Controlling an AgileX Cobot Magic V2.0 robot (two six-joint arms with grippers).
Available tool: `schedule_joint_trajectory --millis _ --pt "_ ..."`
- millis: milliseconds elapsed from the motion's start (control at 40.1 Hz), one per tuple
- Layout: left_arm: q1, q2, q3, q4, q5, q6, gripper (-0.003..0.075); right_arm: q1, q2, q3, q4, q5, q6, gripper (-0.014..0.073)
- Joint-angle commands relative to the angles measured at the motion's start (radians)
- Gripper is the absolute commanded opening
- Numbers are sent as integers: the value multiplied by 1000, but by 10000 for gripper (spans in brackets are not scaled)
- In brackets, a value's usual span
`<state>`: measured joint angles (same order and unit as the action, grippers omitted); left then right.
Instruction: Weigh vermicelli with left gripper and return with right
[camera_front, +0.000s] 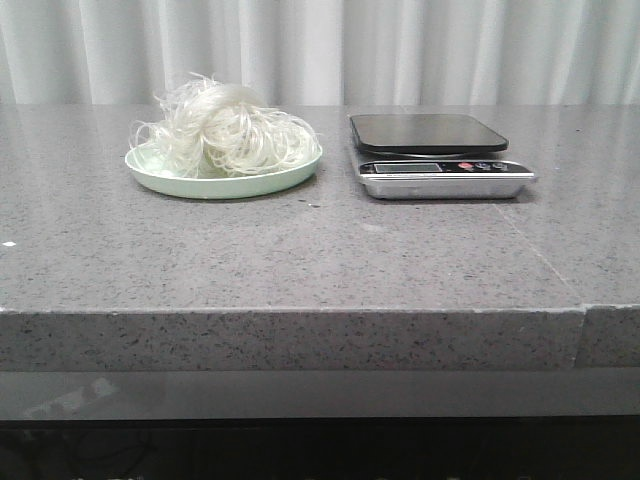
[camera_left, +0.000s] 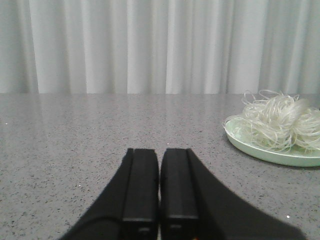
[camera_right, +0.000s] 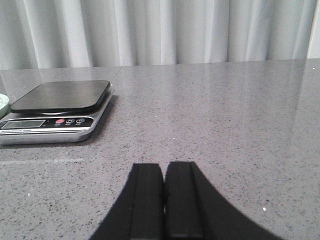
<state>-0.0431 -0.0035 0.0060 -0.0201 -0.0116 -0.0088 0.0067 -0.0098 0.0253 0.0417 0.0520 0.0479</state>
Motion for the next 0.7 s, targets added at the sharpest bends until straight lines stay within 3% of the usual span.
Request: schedule_joint_trajectory --millis 0,673 --pt "1 -24 36 -9 -73 -8 155 1 -17 -2 -11 -90 -3 157" --pt "1 -24 36 -9 -73 -8 155 29 -17 -2 -11 -90 -3 157"
